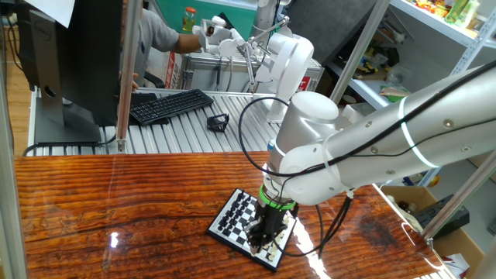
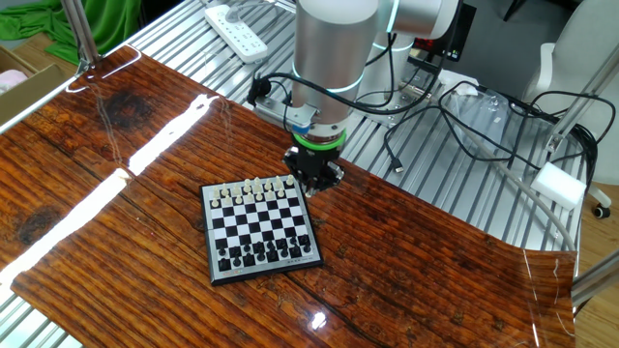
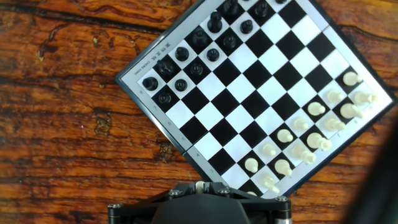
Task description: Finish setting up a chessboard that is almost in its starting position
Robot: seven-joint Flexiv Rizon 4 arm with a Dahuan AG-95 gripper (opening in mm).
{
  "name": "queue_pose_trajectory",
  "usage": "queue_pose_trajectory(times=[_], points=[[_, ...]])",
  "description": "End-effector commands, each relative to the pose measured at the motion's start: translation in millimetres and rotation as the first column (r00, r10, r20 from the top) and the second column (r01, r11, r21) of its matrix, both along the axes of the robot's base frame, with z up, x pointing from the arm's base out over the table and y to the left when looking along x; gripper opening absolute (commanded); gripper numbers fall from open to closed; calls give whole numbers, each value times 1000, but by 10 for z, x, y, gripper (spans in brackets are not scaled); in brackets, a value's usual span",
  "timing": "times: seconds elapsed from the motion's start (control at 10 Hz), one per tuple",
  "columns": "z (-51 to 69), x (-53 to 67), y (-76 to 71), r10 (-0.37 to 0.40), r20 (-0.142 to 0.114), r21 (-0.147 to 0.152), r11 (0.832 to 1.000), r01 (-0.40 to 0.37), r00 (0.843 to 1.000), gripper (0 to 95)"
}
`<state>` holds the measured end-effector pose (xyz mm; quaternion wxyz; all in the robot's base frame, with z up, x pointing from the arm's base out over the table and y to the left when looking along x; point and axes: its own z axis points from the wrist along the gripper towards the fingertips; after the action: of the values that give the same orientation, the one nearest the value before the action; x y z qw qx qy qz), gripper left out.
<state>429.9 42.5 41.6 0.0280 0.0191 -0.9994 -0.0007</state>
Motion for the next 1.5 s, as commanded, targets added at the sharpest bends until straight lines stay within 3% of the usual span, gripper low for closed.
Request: queue_pose_trajectory(times=[0.1,0.4,0.7,0.8,1.2,1.4,1.5], points=[[-3,3,-3,-264,15,-26,964,264,965,0],[-4,7,-8,-360,25,-52,931,361,933,0],[3,26,-20,-453,20,-47,890,454,891,0],[7,33,-24,-471,8,-35,881,471,882,0],[12,50,-37,-502,12,-35,864,502,865,0],[20,70,-51,-512,5,-22,859,512,859,0],[25,80,-54,-563,-33,23,826,564,826,0]])
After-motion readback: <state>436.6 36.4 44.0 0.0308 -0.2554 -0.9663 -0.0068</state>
